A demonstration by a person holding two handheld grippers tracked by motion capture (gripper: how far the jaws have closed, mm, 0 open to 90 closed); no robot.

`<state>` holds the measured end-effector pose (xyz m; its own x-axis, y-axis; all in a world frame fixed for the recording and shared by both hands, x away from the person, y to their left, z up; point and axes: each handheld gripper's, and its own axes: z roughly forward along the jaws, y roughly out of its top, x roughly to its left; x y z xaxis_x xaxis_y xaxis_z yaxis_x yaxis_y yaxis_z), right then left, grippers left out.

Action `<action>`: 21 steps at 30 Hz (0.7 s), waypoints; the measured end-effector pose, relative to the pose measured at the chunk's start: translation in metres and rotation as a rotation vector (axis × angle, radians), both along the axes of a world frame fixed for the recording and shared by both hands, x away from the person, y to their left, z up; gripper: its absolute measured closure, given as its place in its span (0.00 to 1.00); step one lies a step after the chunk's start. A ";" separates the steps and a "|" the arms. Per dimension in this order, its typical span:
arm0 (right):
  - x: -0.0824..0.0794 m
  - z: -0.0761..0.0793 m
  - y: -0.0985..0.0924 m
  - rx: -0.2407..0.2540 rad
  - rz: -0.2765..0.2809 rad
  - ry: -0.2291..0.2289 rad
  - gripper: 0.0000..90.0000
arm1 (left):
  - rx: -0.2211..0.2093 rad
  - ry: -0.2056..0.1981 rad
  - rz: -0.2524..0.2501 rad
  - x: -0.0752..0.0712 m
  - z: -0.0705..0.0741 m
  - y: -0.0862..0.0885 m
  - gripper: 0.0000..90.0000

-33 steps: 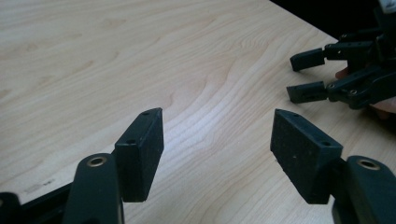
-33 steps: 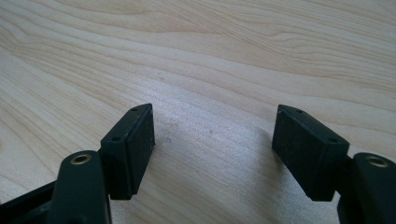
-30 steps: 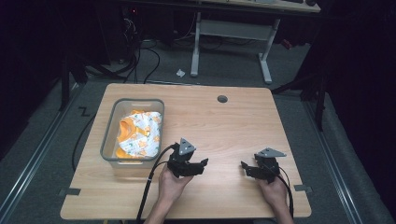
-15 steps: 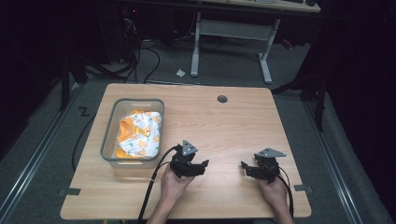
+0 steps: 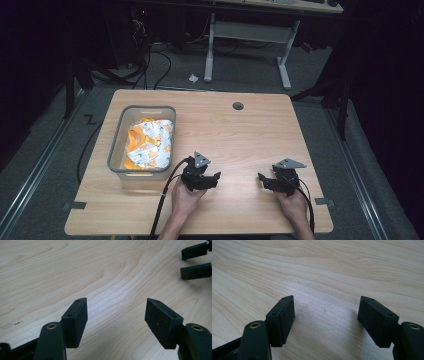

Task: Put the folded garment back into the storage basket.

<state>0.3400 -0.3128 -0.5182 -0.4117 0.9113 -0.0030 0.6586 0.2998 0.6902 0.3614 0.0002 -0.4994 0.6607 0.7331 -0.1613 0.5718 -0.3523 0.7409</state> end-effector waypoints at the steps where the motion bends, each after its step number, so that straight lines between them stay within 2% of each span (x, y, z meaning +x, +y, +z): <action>1: 0.000 0.000 0.000 0.000 0.000 0.000 0.33 | 0.006 -0.006 0.002 0.000 -0.002 0.000 0.39; 6: 0.000 0.000 0.000 0.000 -0.001 0.000 0.33 | 0.038 -0.017 0.009 0.002 -0.008 -0.001 0.40; 10: 0.000 0.000 0.000 0.000 -0.001 0.000 0.33 | 0.040 -0.013 0.020 0.002 -0.012 0.000 0.40; 12: 0.000 0.000 0.000 0.000 -0.001 0.000 0.33 | 0.046 -0.023 0.025 0.002 -0.014 -0.001 0.40; 15: 0.000 0.000 0.000 0.000 -0.001 0.000 0.33 | 0.081 -0.022 0.035 0.002 -0.023 -0.002 0.40; 16: 0.000 0.000 0.000 0.000 -0.001 0.000 0.33 | 0.086 -0.042 0.039 0.001 -0.024 -0.002 0.39; 21: 0.000 0.000 0.000 0.000 -0.002 0.000 0.33 | 0.116 -0.050 0.058 -0.001 -0.024 -0.004 0.38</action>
